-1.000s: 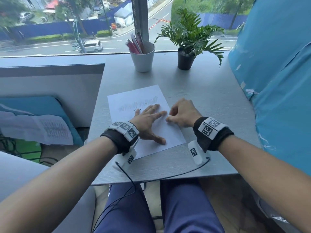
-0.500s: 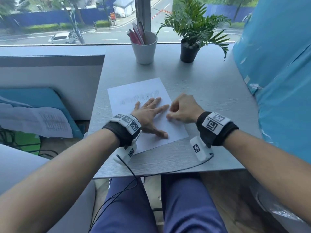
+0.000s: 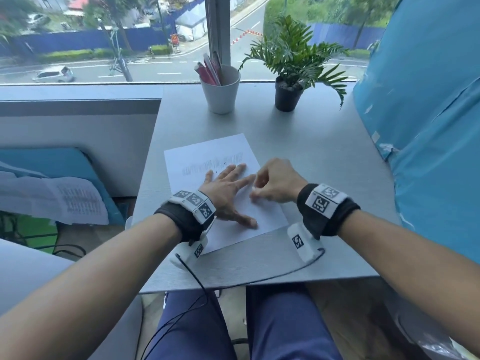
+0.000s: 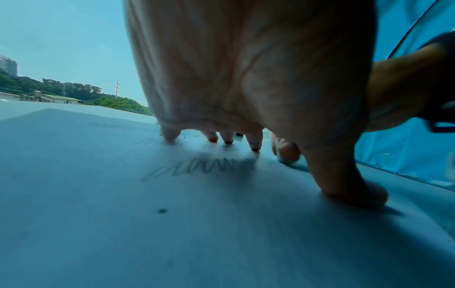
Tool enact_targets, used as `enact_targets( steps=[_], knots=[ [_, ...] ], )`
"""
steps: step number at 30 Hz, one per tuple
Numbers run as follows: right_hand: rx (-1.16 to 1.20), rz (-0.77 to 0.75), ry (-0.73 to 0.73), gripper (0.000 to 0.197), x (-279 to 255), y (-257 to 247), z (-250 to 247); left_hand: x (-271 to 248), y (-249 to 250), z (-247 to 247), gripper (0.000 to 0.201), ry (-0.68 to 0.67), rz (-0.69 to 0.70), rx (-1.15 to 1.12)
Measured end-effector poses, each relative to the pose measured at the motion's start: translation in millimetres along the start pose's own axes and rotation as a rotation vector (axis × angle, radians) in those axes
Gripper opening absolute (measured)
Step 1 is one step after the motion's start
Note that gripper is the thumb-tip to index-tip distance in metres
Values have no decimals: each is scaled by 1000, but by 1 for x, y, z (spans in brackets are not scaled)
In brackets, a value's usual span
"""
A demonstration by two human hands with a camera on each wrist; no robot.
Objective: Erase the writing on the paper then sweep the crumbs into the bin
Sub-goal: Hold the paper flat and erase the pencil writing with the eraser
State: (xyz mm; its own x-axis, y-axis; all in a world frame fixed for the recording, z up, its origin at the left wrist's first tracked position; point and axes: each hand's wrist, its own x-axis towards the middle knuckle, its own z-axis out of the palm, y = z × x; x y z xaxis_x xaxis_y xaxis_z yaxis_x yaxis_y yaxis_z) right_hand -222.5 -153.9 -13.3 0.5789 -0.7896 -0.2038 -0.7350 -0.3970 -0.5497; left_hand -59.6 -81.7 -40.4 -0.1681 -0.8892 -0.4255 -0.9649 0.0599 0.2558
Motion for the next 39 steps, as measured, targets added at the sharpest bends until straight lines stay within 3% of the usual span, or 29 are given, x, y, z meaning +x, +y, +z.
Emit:
enact_targets(
  steps=[2, 5, 9, 13, 16, 20, 24, 28, 31, 35, 39],
  knots=[
    [23, -7, -43, 13, -2, -1, 1, 0, -1, -1, 127, 0, -2, 0],
    [64, 71, 67, 15, 4, 6, -6, 0, 1, -2, 127, -1, 0, 11],
    [-15, -26, -77, 11, -4, -7, 3, 0, -2, -1, 127, -9, 0, -1],
    [-14, 43, 62, 14, 8, 1, -9, 0, 1, -2, 126, -11, -7, 16],
    [-54, -34, -71, 11, 2, -9, 3, -1, 1, -2, 127, -15, -11, 6],
    [-24, 43, 59, 14, 13, 0, -8, 1, 2, -1, 127, -2, -14, 1],
    [-68, -35, -55, 9, 2, -11, 5, 0, 0, 1, 130, -10, -18, -28],
    [-30, 28, 66, 14, 13, -2, -8, 1, 0, 1, 134, 3, -24, -30],
    [-104, -55, -71, 11, 6, -11, 3, 0, 0, 0, 135, -4, -24, -23],
    [-42, 30, 64, 15, 21, -1, -11, 0, 1, 0, 138, 14, -20, -24],
    [-102, -56, -74, 12, 14, -10, 1, -1, -1, -1, 139, 0, -17, -24]
  ],
)
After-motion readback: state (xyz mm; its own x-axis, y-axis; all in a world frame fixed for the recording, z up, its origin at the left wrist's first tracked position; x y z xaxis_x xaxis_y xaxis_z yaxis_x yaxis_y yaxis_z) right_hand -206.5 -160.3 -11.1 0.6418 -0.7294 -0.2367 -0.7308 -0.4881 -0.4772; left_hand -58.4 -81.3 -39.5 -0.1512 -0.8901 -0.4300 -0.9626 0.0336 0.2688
